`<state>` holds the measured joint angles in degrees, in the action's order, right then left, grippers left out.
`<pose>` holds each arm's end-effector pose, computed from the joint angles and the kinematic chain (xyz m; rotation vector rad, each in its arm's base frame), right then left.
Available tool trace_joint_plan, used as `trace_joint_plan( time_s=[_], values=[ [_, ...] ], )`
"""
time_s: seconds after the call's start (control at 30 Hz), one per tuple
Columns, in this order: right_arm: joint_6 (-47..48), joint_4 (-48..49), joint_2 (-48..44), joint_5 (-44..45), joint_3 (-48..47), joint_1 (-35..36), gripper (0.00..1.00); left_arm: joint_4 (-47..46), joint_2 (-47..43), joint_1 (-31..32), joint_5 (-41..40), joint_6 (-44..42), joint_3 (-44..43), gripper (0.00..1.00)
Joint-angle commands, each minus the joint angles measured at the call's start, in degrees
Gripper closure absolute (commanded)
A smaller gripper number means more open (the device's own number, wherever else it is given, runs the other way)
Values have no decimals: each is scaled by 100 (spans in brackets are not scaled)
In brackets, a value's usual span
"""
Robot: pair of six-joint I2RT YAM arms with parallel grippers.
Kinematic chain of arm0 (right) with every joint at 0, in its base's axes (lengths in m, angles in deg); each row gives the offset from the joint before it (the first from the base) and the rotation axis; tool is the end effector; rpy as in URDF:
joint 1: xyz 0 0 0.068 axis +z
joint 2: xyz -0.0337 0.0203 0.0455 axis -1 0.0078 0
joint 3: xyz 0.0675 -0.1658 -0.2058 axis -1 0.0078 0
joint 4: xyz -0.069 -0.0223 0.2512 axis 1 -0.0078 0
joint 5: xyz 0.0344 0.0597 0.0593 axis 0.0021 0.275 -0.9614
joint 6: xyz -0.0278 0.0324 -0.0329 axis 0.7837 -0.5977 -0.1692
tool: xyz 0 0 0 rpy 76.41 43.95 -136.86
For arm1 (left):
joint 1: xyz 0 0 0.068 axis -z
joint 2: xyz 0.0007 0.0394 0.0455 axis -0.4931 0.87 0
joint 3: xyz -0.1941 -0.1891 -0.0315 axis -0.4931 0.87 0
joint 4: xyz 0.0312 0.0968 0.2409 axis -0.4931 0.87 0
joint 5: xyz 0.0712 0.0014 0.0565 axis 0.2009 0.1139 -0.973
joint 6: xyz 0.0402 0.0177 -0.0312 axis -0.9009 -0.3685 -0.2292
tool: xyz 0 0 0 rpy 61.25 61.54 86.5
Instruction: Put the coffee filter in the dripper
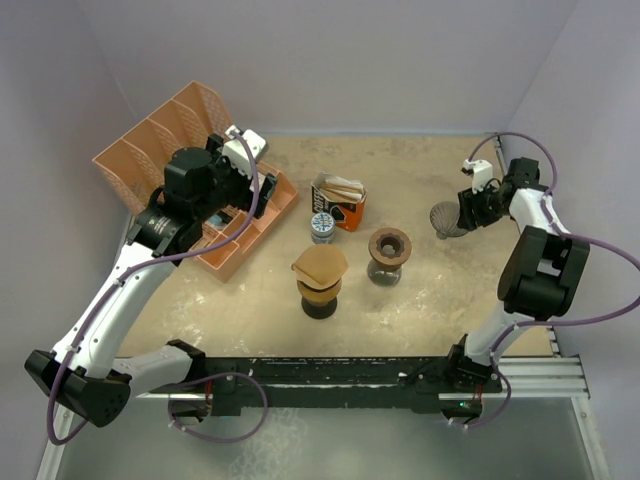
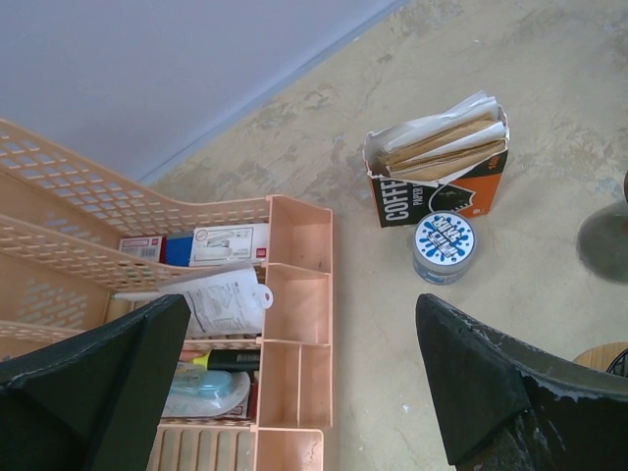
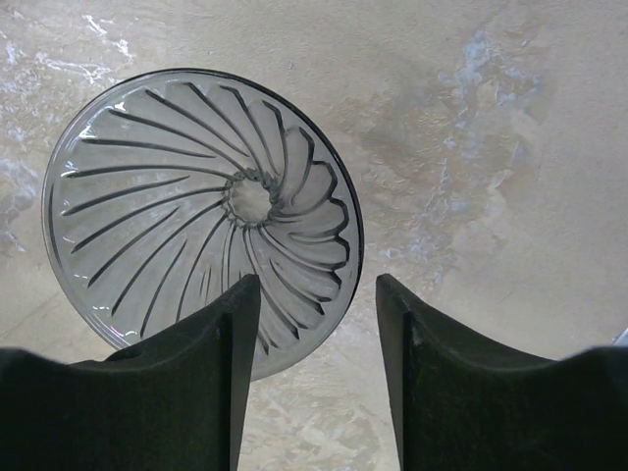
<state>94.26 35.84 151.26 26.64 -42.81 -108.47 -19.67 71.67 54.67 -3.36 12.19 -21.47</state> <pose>0.3548 -0.1055 0.2270 -0.5287 2.3731 0.1472 0.2212 -0.1062 0.4168 0.6329 1.7660 -0.2243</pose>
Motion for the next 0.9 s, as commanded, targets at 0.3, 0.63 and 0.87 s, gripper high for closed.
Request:
trace_joint_plan(
  time_s=[0.3, 0.63, 0.87],
  values=[
    [-184, 124, 179, -601, -371, -8, 71, -118, -20, -22, 138, -53, -223, 0],
    [-68, -267, -10, -923, -763, -8, 100, 26, 220, 16, 448, -145, -534, 0],
    [3, -813, -457, -1178, -1219, -8, 100, 51, 552, 120, 732, -104, -920, 2]
  ],
)
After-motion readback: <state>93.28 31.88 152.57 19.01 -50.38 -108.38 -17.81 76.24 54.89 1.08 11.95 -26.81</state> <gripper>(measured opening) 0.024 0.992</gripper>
